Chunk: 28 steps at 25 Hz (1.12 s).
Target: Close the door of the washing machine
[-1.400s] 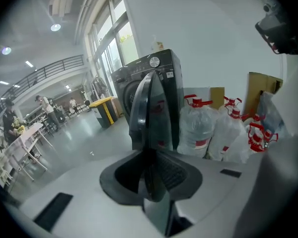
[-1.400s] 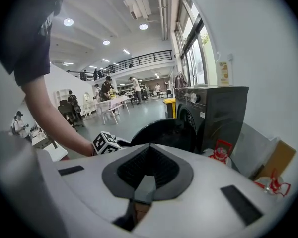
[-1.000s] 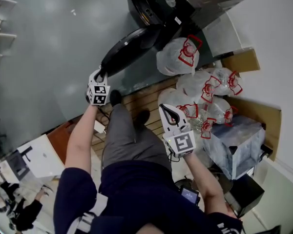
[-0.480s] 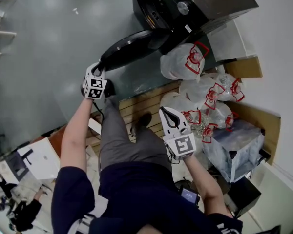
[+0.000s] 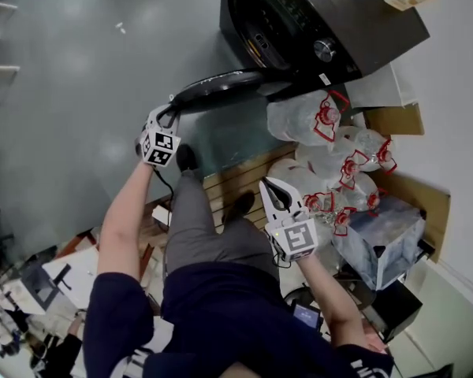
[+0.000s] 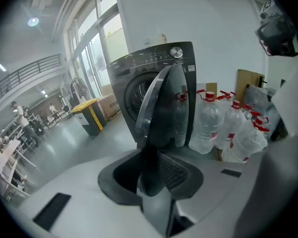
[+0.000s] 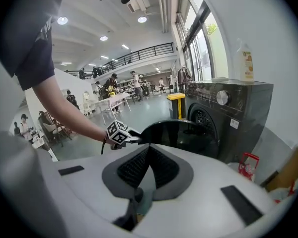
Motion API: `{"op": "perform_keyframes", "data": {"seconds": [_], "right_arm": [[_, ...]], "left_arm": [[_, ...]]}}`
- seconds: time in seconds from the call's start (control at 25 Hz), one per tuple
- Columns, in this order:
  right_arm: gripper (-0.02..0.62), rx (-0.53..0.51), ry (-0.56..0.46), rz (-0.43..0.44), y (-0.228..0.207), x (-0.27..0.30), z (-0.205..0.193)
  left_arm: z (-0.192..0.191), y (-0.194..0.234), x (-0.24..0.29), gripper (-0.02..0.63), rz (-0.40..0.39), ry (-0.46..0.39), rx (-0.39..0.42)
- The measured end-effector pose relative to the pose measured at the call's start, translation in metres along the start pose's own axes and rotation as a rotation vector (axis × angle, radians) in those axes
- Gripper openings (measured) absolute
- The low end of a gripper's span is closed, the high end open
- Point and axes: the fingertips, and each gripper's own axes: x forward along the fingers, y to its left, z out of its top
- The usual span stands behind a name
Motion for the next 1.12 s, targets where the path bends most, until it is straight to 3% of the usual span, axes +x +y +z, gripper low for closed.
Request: {"op": "perform_keyframes", "data": {"seconds": [0.48,0.72,1.12], "right_arm": [[0.020,0.051,-0.004,-0.105,0.019,0.113,0.098],[0.020,0.055,0.000,-0.089,0.014,0.134,0.120],[0.020,0.067,0.018,-0.036,-0.031,0.159,0.137]], "left_arm": [[0.038,0.080,0.060,0.104,-0.191,-0.016,0.126],[0.054,0.101,0.083,0.110,-0.204,0.001,0.130],[0.077,0.126,0.113,0.115,-0.240,0.046,0.160]]}}
